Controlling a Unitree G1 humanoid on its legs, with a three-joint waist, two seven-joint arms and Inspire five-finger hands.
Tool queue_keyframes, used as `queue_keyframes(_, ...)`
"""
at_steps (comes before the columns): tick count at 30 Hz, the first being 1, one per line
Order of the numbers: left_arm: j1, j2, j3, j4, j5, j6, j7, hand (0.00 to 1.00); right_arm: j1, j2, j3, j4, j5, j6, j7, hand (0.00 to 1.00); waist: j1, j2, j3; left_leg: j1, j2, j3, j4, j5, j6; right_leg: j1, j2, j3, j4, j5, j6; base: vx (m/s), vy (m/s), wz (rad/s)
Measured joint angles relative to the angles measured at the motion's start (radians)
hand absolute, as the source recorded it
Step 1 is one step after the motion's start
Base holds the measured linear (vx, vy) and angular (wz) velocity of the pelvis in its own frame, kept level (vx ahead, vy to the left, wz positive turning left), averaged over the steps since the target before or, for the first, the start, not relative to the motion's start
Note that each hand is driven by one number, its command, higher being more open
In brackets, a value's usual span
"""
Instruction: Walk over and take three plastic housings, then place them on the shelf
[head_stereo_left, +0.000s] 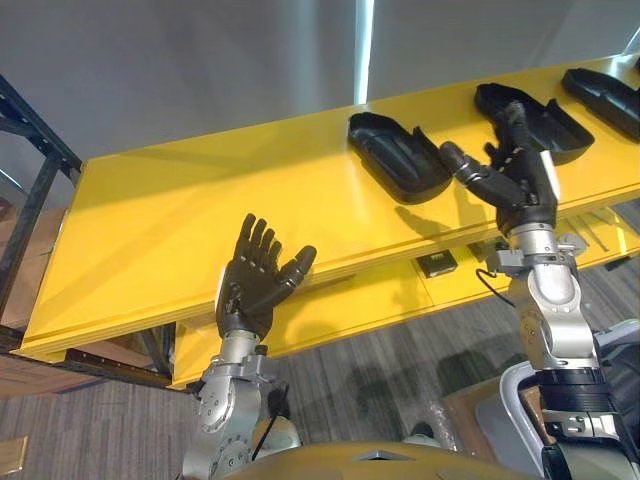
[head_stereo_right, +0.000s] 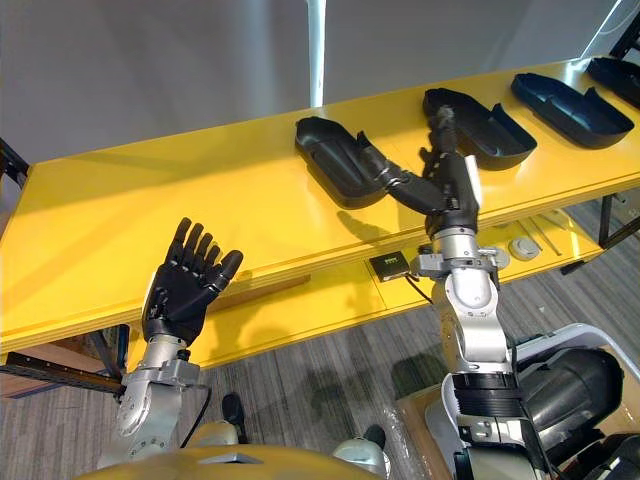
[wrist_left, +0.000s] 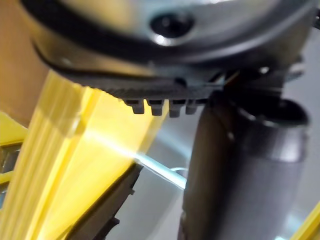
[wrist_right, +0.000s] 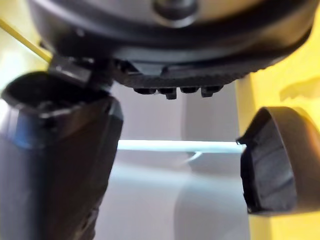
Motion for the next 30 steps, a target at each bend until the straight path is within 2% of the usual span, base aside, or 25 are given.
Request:
queue_keyframes(2, 0.0, 0.001, 0.0, 0.0, 0.0, -0.002, 0.0, 1.0, 0.0, 0.0, -0.015, 0.041, -0.003, -0.041, -0.018, 1.0, 0.0, -0.007, -0.004, -0.001, 0.0, -0.006, 0.0, 0.0, 0.0, 0.001, 0.0, -0.003, 0.002, -0.008, -0.01, -0.02, 0.005, 0.04)
queue_keyframes(5, 0.0, 0.003, -0.001, -0.001, 0.0, -0.002, 0.0, 1.0, 0.0, 0.0, -0.017, 0.073, -0.039, -0.064, -0.034, 1.0, 0.0, -0.006, -0.004, -0.005, 0.0, -0.012, 0.0, -0.002, -0.001, 0.0, 0.001, -0.006, 0.002, -0.012, -0.006, -0.04, 0.009, 0.04)
queue_keyframes(11, 0.003, 0.022, 0.007, -0.003, -0.001, -0.002, -0.019, 1.0, 0.01, 0.0, -0.017, 0.159, -0.037, -0.065, 0.012, 1.0, 0.005, -0.013, -0.027, -0.03, -0.001, -0.022, 0.0, -0.004, 0.002, -0.016, 0.002, -0.009, 0.0, -0.012, -0.005, -0.02, 0.016, 0.06)
queue_keyframes(15, 0.002, 0.029, 0.033, -0.053, -0.003, 0.0, -0.046, 1.0, 0.007, 0.0, -0.009, 0.298, 0.0, -0.065, 0.035, 1.0, 0.026, -0.022, -0.034, -0.035, -0.002, -0.032, 0.0, 0.005, 0.007, -0.016, 0.004, -0.012, 0.001, -0.008, -0.01, 0.01, 0.004, 0.03)
queue_keyframes(19, 0.001, 0.029, 0.034, -0.062, -0.003, 0.006, -0.05, 1.0, -0.033, 0.0, 0.017, 0.41, 0.032, -0.062, 0.064, 1.0, 0.028, -0.022, -0.035, -0.034, -0.001, -0.034, 0.0, 0.011, 0.007, -0.016, 0.004, -0.01, 0.006, -0.008, -0.011, 0.0, 0.0, 0.0)
queue_keyframes(23, 0.002, 0.03, 0.045, -0.062, -0.004, 0.042, -0.063, 1.0, -0.071, -0.009, 0.055, 0.452, 0.04, -0.062, 0.127, 1.0, 0.028, -0.022, -0.035, -0.029, 0.001, -0.035, 0.0, 0.013, 0.007, -0.017, 0.004, -0.007, 0.018, -0.012, -0.016, -0.01, 0.001, 0.0)
queue_keyframes(30, 0.002, 0.03, 0.065, -0.062, -0.004, 0.046, -0.1, 1.0, -0.104, -0.026, 0.108, 0.5, 0.039, -0.062, 0.192, 1.0, 0.029, -0.022, -0.034, -0.033, 0.002, -0.037, 0.0, 0.003, 0.004, -0.019, 0.004, -0.007, 0.017, -0.016, -0.011, -0.04, 0.013, 0.01)
